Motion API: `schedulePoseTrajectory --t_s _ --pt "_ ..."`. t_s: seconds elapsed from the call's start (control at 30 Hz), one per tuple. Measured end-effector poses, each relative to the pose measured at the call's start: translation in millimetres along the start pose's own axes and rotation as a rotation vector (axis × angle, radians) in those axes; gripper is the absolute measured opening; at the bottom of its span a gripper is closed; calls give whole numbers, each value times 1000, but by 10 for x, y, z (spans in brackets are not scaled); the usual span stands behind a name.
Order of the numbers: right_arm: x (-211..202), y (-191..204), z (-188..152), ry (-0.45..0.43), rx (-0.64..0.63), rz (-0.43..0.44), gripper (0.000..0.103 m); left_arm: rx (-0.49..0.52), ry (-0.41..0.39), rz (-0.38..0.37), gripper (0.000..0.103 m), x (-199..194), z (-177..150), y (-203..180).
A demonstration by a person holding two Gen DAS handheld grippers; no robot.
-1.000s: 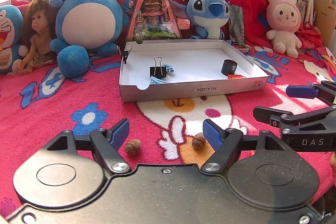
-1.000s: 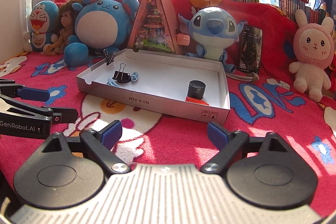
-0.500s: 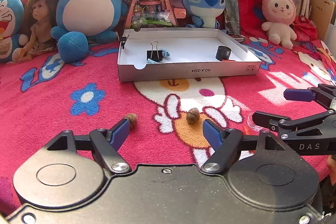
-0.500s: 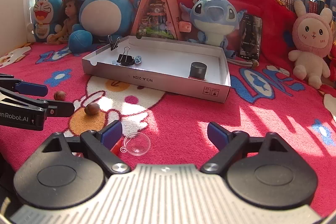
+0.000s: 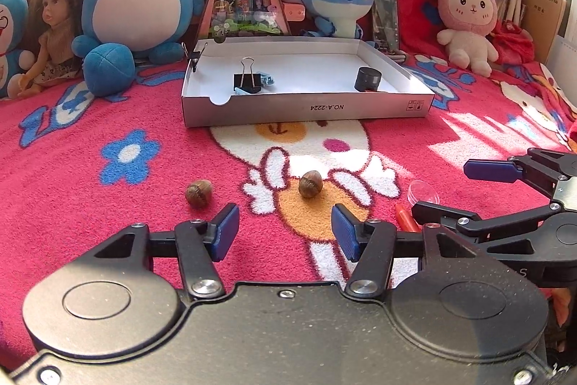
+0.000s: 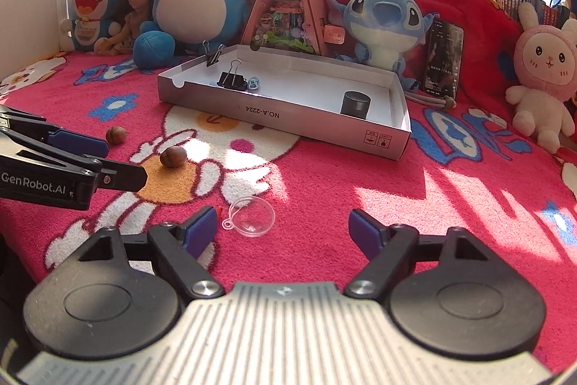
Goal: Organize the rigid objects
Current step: 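Grasp a brown nut with the left tool while the right tool grasps the clear cup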
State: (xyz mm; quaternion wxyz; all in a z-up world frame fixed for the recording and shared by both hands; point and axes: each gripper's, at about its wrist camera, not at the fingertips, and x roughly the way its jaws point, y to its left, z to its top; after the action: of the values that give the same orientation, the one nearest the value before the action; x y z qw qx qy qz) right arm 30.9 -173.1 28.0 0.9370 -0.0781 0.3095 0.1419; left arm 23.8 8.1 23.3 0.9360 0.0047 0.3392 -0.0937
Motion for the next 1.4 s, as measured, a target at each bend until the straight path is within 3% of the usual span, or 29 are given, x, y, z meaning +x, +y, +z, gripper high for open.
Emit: schedulePoseTrajectory --t_s 0.2,0.4,0.47,0.53,0.57,1.4 --pt "34 29 -2 12 -1 21 71 -15 -16 -9 51 146 95 -42" --pt "113 20 16 34 42 66 48 0 -14 9 50 353 124 -139" --pt "126 5 23 34 58 73 38 -7 -2 -2 32 398 120 -141" --pt "127 -7 26 30 66 69 32 1 -12 10 22 406 113 -153" --pt "128 -13 27 29 68 68 32 6 -13 7 17 405 116 -159" --pt "64 -222 250 -54 85 -20 31 -70 -39 -33 16 318 455 20"
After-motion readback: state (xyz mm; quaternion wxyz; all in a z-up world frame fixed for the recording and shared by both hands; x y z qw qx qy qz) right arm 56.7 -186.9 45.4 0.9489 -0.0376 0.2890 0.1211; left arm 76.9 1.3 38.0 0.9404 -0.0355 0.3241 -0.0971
